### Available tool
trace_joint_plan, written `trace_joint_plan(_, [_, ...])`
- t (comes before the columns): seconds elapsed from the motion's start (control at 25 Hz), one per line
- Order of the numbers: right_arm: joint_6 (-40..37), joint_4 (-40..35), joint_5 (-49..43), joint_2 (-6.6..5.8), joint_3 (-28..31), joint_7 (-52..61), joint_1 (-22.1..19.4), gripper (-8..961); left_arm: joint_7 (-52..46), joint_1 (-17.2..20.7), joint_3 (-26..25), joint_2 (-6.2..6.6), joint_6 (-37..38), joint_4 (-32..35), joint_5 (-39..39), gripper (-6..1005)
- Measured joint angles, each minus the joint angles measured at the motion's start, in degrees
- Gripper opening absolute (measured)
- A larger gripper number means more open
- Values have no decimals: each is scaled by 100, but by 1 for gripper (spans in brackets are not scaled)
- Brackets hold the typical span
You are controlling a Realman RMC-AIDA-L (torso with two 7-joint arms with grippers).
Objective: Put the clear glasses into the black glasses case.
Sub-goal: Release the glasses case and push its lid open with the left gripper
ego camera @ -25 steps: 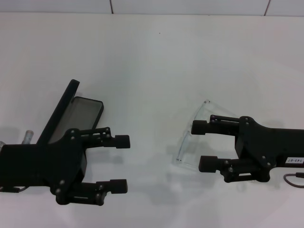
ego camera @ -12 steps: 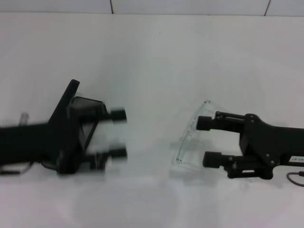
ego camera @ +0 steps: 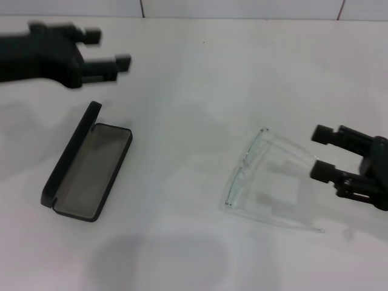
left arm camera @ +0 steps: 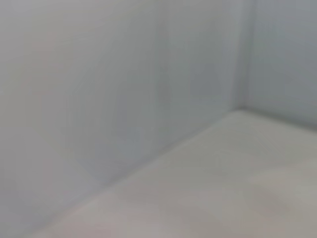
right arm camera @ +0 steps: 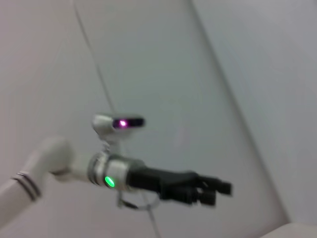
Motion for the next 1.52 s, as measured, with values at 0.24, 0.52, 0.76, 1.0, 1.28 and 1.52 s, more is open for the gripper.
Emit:
trace_joint_plan(0.24, [-9, 13, 4, -2, 161, -133, -170, 783, -1439, 16, 497, -3, -180, 779, 1549, 723])
trace_joint_plan(0.52, [95, 0, -26, -3, 162, -143, -52, 783, -2637, -30, 1609, 9, -95, 771, 3609, 696])
trace_joint_plan(0.76, [216, 1, -40, 8, 123, -145, 37, 783, -2905, -137, 1939, 8, -57, 392, 4062, 658])
trace_joint_plan(1.0, [287, 0, -42, 22, 124, -159, 38, 782, -2913, -462, 1956, 5, -21, -305, 4099, 620])
trace_joint_plan(1.28, [337, 7, -42, 24, 143, -161, 38, 782, -2929, -908, 1964, -13, -74, -1101, 4523, 576])
trace_joint_plan(1.52, [439, 6, -35, 23, 161, -162, 16, 782, -2879, -943, 2052, 0, -14, -1195, 4557, 538])
